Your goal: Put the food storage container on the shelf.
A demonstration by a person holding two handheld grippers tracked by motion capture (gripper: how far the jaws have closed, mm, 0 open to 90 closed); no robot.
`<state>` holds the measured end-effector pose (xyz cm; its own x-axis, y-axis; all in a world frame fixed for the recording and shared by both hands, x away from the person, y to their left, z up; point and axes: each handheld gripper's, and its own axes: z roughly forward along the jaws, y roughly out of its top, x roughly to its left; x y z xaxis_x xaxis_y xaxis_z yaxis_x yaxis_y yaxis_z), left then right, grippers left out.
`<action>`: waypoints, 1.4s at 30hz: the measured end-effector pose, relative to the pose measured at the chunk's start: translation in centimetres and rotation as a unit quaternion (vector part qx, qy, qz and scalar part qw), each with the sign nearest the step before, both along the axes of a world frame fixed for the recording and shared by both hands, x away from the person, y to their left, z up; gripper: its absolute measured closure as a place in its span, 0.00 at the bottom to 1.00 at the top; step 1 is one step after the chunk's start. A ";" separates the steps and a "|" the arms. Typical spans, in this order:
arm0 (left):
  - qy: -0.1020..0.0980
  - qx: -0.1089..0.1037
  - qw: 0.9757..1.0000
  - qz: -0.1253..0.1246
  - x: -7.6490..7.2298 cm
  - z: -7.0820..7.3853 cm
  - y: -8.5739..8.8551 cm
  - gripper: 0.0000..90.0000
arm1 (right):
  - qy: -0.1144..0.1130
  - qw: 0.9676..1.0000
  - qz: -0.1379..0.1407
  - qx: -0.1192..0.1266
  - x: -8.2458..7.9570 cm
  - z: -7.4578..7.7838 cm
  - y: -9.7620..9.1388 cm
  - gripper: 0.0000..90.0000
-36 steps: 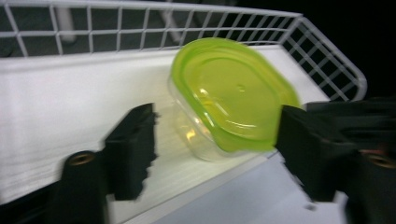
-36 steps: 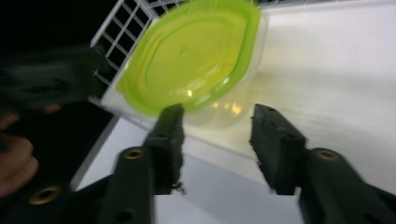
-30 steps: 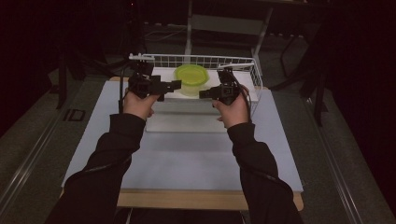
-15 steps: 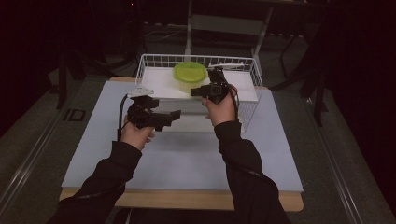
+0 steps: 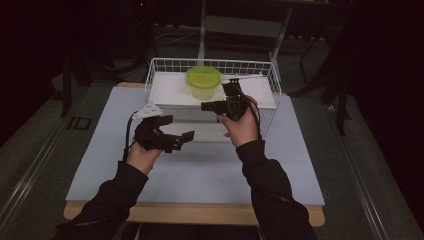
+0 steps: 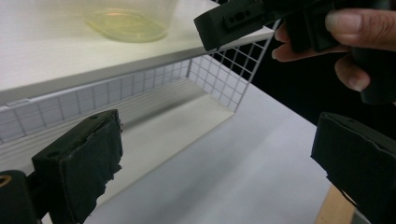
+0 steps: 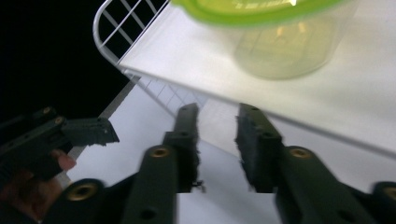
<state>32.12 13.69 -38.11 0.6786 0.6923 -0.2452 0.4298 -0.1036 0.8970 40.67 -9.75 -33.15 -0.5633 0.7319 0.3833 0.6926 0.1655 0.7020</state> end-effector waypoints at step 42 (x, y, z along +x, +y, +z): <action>0.011 0.034 0.994 -0.100 -4.9 -6.2 -2.1 0.03 | -0.107 0.988 0.092 -0.058 -9.0 -9.9 -6.1 0.22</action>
